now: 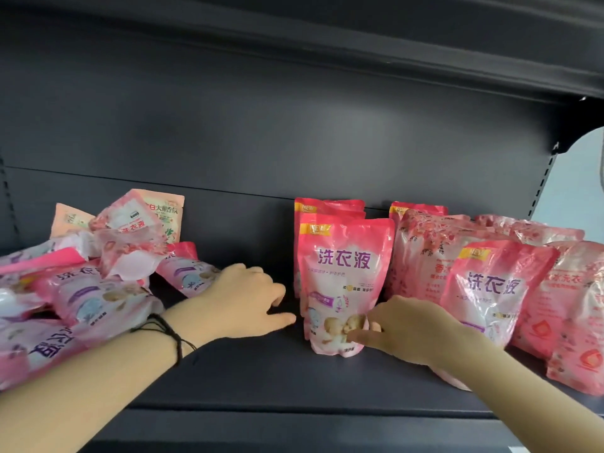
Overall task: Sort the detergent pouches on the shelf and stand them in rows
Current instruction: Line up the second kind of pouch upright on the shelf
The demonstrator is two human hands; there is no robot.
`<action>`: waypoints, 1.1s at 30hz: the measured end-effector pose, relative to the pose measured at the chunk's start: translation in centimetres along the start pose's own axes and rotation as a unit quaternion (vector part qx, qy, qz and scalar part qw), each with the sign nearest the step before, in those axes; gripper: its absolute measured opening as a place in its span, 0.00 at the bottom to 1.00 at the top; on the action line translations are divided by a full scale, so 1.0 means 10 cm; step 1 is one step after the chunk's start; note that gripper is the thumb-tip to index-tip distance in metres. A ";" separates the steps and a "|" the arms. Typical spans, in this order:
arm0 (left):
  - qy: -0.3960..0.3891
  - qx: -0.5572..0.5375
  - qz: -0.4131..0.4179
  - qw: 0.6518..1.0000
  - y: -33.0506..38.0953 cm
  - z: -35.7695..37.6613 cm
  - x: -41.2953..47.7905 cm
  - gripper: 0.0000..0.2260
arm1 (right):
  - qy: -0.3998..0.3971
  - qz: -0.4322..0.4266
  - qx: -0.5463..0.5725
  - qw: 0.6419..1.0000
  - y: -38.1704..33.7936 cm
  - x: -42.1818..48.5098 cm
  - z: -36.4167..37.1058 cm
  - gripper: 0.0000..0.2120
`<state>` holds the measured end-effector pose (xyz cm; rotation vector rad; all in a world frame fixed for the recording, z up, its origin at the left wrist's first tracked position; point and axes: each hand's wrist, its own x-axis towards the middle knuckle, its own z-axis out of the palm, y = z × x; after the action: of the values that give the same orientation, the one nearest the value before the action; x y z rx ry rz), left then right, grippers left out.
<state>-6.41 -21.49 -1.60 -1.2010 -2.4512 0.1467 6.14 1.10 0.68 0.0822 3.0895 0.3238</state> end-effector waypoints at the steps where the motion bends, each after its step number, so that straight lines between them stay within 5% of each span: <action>1: -0.014 0.017 0.010 1.000 -0.08 -0.03 -0.07 0.26 | 0.000 -0.003 0.004 1.000 -0.07 0.01 -0.06 0.29; 15: 0.025 0.093 -0.002 0.995 -1.72 -0.38 -1.17 0.20 | 0.111 -0.097 -0.047 0.988 -1.83 0.63 -0.75 0.21; 24: -0.077 0.007 -0.175 0.981 -2.56 -0.28 -1.16 0.18 | 0.085 -0.110 0.012 0.990 -2.19 1.41 -0.96 0.20; 28: -0.057 -0.169 -0.291 0.940 -2.98 -0.09 -0.98 0.15 | 0.087 -0.121 0.140 0.979 -2.21 2.00 -0.97 0.26; 33: 0.067 -0.426 -0.400 0.809 -3.44 0.23 -0.73 0.10 | 0.089 -0.101 0.396 0.908 -2.45 2.70 -1.03 0.19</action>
<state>-28.57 -48.47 3.18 -0.2610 -2.6961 -1.3363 -22.41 -23.45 4.88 -0.2614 3.1265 -0.9821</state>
